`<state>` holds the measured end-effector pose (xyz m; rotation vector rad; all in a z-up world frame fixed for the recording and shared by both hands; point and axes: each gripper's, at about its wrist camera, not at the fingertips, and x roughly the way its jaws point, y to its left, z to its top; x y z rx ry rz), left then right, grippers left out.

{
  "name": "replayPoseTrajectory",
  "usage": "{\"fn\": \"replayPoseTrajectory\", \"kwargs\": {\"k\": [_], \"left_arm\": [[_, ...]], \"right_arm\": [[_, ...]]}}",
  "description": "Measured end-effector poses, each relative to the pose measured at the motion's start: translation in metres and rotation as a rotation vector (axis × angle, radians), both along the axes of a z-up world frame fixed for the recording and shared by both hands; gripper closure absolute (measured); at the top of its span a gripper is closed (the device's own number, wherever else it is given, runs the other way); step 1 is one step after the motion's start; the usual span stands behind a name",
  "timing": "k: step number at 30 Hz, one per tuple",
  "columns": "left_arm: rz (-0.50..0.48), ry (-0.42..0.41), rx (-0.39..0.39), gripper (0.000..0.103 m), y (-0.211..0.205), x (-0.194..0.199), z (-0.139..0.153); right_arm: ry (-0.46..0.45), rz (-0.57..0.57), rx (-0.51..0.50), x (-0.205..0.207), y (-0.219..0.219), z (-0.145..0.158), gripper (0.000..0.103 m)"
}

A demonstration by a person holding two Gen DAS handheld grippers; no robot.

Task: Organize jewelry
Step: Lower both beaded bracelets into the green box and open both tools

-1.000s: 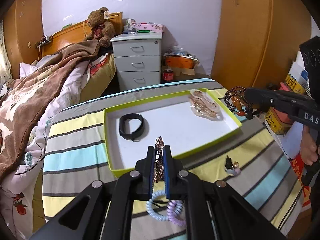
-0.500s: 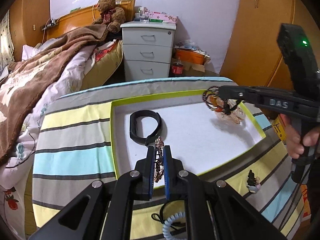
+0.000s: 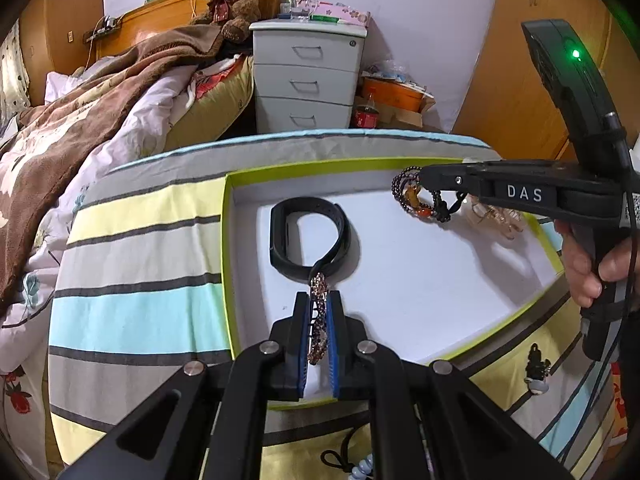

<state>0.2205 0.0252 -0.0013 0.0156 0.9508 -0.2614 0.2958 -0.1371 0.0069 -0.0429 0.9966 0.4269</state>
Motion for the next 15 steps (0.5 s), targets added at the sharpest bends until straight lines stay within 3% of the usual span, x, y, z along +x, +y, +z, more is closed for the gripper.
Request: {"fn": "replayPoseTrajectory", "kwargs": {"k": [15], "left_arm": [[0.029,0.006,-0.016,0.092,0.0032,0.0033,-0.0031]], "right_arm": [[0.011,-0.039,-0.001,0.0060,-0.0047,-0.0033,0.097]]}}
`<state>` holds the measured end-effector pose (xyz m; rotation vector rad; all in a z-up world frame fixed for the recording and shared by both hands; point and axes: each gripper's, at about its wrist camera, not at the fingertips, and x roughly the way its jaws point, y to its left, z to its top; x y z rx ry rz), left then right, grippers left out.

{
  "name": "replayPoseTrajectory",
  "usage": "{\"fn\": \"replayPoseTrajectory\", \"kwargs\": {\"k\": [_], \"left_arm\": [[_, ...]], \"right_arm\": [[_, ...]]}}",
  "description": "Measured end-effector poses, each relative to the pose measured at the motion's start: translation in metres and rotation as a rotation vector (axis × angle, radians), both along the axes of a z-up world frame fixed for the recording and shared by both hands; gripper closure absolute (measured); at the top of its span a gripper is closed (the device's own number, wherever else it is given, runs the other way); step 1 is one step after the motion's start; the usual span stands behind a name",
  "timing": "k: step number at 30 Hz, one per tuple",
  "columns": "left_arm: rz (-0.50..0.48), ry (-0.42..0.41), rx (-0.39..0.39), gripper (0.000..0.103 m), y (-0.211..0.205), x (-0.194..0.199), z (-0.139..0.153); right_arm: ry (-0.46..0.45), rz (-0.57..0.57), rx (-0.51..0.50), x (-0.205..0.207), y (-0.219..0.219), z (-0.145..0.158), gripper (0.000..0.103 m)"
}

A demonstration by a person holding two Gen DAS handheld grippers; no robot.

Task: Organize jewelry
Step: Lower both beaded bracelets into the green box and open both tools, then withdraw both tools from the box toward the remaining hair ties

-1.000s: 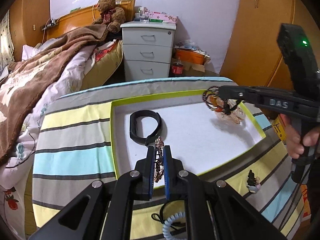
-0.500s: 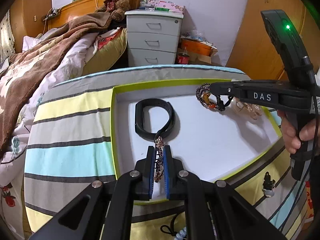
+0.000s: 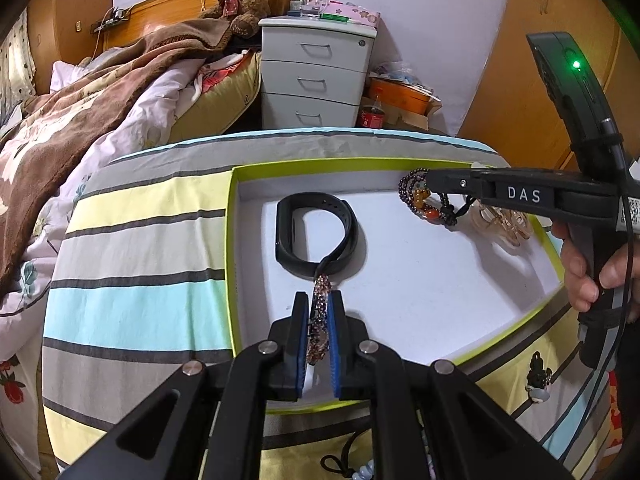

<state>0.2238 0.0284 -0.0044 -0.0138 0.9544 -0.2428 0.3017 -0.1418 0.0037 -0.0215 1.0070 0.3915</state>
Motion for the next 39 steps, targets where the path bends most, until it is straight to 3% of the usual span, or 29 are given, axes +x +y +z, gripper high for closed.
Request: {"fn": "replayPoseTrajectory", "kwargs": {"k": [16,21,23,39], "left_arm": [[0.004,-0.013,0.005,0.055,0.000,-0.004,0.006],[0.002,-0.029,0.004,0.049,-0.003,-0.010,0.014],[0.003,-0.035,0.002,0.048,-0.003,-0.013,0.018],[0.014,-0.103,-0.057,0.039,0.010,-0.071,0.044]], "right_arm": [[-0.022,-0.008,0.006,-0.006,0.001,0.006,0.086],[-0.047,-0.001,0.011,-0.014,0.000,0.015,0.081],[-0.053,-0.001,0.019,-0.018,-0.001,0.018,0.060],[-0.149,-0.023,0.106,-0.094,-0.031,0.051,0.059]]}}
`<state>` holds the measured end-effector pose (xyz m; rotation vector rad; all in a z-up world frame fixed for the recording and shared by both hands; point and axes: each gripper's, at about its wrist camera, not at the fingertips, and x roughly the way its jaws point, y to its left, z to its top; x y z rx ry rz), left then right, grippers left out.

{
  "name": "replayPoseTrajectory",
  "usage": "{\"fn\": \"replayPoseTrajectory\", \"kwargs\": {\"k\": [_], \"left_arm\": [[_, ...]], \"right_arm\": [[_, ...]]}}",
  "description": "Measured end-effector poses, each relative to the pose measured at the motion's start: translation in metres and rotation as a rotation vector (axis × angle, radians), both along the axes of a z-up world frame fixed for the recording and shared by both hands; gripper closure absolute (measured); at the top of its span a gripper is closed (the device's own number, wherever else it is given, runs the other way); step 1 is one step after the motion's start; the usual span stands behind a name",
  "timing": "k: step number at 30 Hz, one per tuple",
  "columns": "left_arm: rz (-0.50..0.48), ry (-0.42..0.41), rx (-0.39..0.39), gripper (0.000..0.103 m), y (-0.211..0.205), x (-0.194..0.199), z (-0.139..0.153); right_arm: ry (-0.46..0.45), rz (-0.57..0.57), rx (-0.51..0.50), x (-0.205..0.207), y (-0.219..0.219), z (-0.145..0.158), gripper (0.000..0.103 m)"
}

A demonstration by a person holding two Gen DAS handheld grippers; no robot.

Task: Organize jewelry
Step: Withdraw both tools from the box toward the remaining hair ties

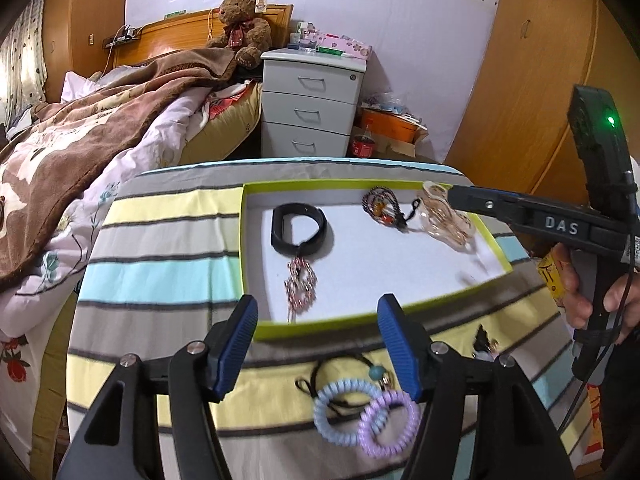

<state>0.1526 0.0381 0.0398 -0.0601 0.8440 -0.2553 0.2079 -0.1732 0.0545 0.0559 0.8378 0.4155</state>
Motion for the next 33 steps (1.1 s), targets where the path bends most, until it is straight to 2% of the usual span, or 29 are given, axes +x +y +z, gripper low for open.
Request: {"fn": "replayPoseTrajectory", "kwargs": {"k": [6,14,23,29,33], "left_arm": [[0.006,-0.006,-0.016,0.039,0.003,-0.023,0.000],[0.026,-0.013,-0.046,0.033,0.009,-0.050,-0.004],[0.036,0.004,-0.061,0.030,0.015,-0.072,-0.015],[0.048,0.021,-0.070,0.028,0.021,-0.076,-0.021],[0.048,0.025,-0.076,0.028,0.023,-0.077,-0.023]], "right_arm": [[-0.006,-0.038,0.029,-0.035,-0.020,-0.004,0.059],[0.022,-0.059,0.019,-0.075,-0.030,-0.030,0.059],[0.051,-0.032,-0.087,-0.095,-0.008,-0.061,0.055],[0.053,-0.027,-0.166,-0.096,0.005,-0.071,0.055],[0.062,-0.032,-0.174,-0.096,0.004,-0.075,0.055]]}}
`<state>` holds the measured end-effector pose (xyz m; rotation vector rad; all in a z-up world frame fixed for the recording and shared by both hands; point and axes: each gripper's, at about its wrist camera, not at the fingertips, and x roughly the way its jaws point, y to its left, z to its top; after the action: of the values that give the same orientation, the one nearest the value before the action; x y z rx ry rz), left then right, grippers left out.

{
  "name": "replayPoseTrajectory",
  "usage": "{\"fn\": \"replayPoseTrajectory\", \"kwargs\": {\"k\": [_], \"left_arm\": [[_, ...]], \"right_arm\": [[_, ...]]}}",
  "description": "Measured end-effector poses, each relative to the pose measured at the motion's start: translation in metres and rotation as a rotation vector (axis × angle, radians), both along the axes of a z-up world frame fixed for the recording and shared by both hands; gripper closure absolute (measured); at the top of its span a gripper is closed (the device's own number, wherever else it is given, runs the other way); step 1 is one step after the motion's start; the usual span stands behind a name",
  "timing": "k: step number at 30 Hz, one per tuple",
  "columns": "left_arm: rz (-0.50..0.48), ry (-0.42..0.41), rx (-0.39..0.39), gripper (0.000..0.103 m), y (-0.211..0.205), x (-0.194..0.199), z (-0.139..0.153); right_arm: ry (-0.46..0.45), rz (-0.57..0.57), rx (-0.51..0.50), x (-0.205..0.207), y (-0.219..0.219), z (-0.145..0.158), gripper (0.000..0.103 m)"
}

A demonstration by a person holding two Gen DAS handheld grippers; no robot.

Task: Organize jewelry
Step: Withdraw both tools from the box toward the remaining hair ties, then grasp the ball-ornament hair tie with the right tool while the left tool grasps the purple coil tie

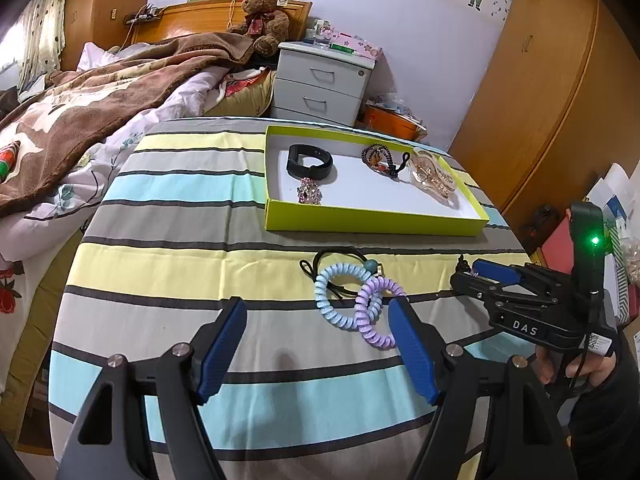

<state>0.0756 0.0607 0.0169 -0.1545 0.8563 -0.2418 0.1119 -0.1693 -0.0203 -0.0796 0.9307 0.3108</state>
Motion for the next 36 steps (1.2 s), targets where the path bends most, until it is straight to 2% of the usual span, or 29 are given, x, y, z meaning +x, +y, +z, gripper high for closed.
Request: {"fn": "replayPoseTrajectory", "kwargs": {"k": [6,12,14,16,25,33,36], "left_arm": [[0.000,0.011,0.000,0.027,0.000,0.000,-0.005],[-0.019,0.023,0.005,0.027,-0.006,0.001,-0.007],[-0.024,0.031,0.008,0.027,-0.008,0.002,-0.008],[-0.033,0.033,0.012,0.027,-0.011,0.003,-0.008],[-0.065,0.049,0.032,0.027,-0.024,0.008,-0.013],[-0.083,0.048,0.114,0.027,-0.037,0.017,-0.019],[-0.091,0.040,0.139,0.034,-0.043,0.021,-0.019]], "right_arm": [[-0.006,-0.005,-0.049,-0.002,0.003,-0.004,0.055],[-0.018,-0.010,-0.054,-0.005,0.000,-0.004,0.055],[-0.022,-0.018,-0.055,-0.007,-0.003,-0.004,0.065],[-0.022,-0.022,-0.052,-0.007,-0.004,-0.003,0.069],[-0.024,-0.030,-0.012,-0.013,-0.018,-0.001,0.070],[-0.046,-0.043,0.028,-0.028,-0.032,0.007,0.070],[-0.052,-0.042,0.043,-0.034,-0.033,0.010,0.070]]}}
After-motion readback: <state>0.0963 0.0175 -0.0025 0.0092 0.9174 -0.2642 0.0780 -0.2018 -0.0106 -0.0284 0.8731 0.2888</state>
